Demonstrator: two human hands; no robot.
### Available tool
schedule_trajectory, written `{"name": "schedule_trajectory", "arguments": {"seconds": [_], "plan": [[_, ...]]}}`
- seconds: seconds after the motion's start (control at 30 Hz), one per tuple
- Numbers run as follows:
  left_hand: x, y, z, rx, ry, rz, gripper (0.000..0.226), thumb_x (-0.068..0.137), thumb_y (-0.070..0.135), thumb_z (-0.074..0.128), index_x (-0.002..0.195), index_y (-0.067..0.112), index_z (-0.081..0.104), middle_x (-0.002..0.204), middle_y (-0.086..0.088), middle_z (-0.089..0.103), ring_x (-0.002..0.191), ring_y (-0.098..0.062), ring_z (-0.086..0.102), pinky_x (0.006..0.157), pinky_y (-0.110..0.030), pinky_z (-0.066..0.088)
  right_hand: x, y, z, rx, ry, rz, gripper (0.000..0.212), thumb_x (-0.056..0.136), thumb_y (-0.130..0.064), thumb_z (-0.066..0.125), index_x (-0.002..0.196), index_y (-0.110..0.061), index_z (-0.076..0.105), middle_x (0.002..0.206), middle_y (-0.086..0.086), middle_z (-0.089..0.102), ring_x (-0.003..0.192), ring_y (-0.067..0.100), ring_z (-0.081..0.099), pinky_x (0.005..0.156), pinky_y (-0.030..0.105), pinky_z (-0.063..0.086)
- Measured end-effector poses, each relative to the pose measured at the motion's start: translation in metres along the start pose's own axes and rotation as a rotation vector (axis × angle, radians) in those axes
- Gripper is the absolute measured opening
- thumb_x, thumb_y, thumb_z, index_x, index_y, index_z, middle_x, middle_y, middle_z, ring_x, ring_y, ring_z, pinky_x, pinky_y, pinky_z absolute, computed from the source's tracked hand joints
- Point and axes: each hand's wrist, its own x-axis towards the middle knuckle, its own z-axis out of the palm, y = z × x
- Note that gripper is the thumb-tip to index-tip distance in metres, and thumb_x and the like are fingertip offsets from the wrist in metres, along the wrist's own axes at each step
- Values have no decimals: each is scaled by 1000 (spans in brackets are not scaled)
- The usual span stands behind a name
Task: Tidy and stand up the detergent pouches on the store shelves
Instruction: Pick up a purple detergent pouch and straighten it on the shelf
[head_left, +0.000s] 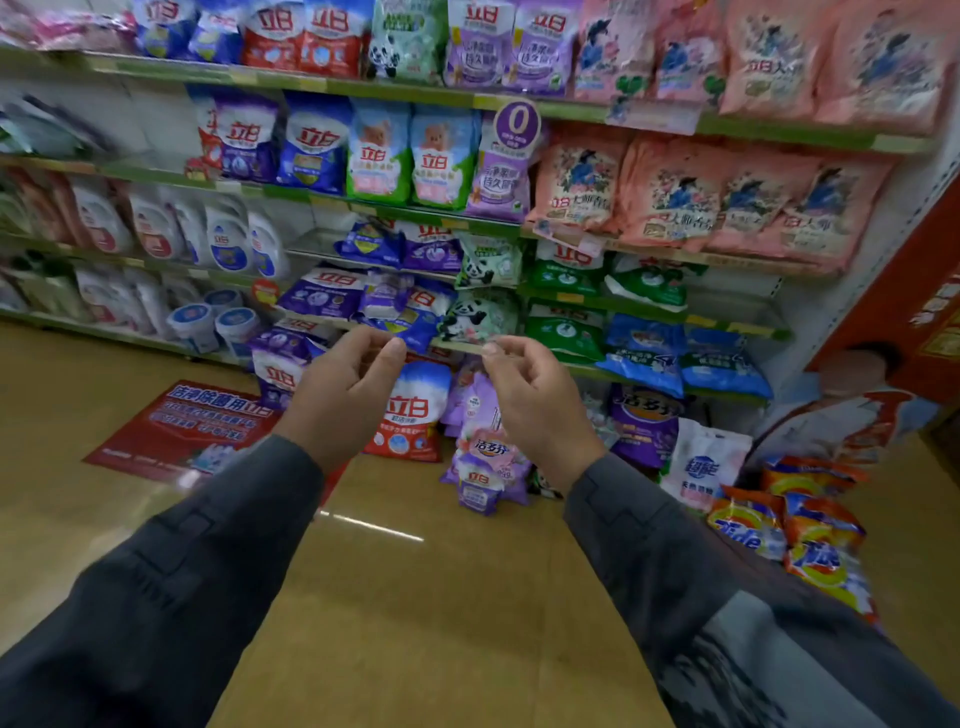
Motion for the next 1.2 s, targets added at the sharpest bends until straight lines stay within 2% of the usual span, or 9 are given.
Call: {"name": "schedule_trajectory", "arguments": {"seconds": [0.17, 0.27, 0.37, 0.53, 0.77, 0.9, 1.0, 1.13, 1.2], "plan": [[49, -26, 17, -23, -44, -32, 25, 101, 37, 44, 108, 19, 59, 98, -11, 65, 95, -28, 62, 84, -50, 52, 47, 17, 6, -20, -4, -1, 15, 102, -40, 52, 113, -30, 52, 68, -12, 47, 54, 1, 45, 61, 27, 43], [86, -48, 27, -30, -74, -19, 19, 100, 37, 44, 105, 23, 57, 100, -11, 65, 98, -27, 63, 84, -50, 54, 79, 31, 14, -45, 6, 22, 19, 102, -39, 52, 118, -28, 52, 69, -12, 48, 49, -3, 47, 57, 23, 45], [127, -72, 37, -36, -95, -22, 20, 101, 36, 44, 106, 22, 57, 100, -10, 65, 97, -26, 63, 84, -50, 54, 118, 46, 27, -36, 38, 58, 25, 101, -39, 53, 121, -24, 54, 65, -15, 51, 49, -5, 49, 65, 30, 52], [205, -108, 46, -43, -158, -25, 27, 100, 40, 43, 112, 22, 58, 99, 0, 64, 96, -19, 63, 85, -49, 53, 189, 65, 56, -29, 84, 107, 24, 103, -34, 53, 121, -19, 55, 71, -12, 49, 53, -3, 48, 52, 14, 41], [302, -160, 59, -9, -228, -27, 25, 100, 36, 46, 111, 18, 59, 93, 4, 64, 89, -15, 60, 79, -35, 50, 280, 91, 94, -36, 147, 175, 33, 100, -37, 56, 127, -17, 57, 94, -12, 58, 90, 7, 59, 77, 22, 47], [339, -184, 76, -3, -241, -29, 23, 101, 33, 47, 112, 17, 59, 94, 8, 62, 87, -4, 57, 69, -17, 44, 315, 114, 101, -35, 158, 230, 44, 100, -39, 56, 137, -14, 53, 102, -6, 56, 98, 12, 58, 85, 28, 49], [359, -200, 93, -13, -264, -46, 19, 100, 33, 47, 111, 21, 57, 94, 10, 62, 88, -2, 58, 68, -16, 45, 336, 134, 101, -4, 162, 267, 47, 98, -44, 58, 136, -17, 54, 109, -5, 59, 108, 15, 62, 93, 38, 55], [383, -220, 127, -30, -288, -70, 18, 100, 32, 47, 112, 21, 56, 94, 25, 54, 88, 6, 55, 72, -12, 44, 361, 167, 98, -23, 165, 305, 48, 98, -45, 57, 138, -19, 53, 119, -2, 62, 110, 14, 62, 93, 36, 55], [393, -232, 147, -17, -286, -61, 20, 100, 32, 48, 113, 20, 57, 95, 20, 57, 87, 5, 56, 69, -10, 44, 373, 184, 94, -43, 148, 319, 48, 98, -45, 56, 139, -20, 53, 125, 0, 62, 114, 15, 62, 95, 36, 54]]}}
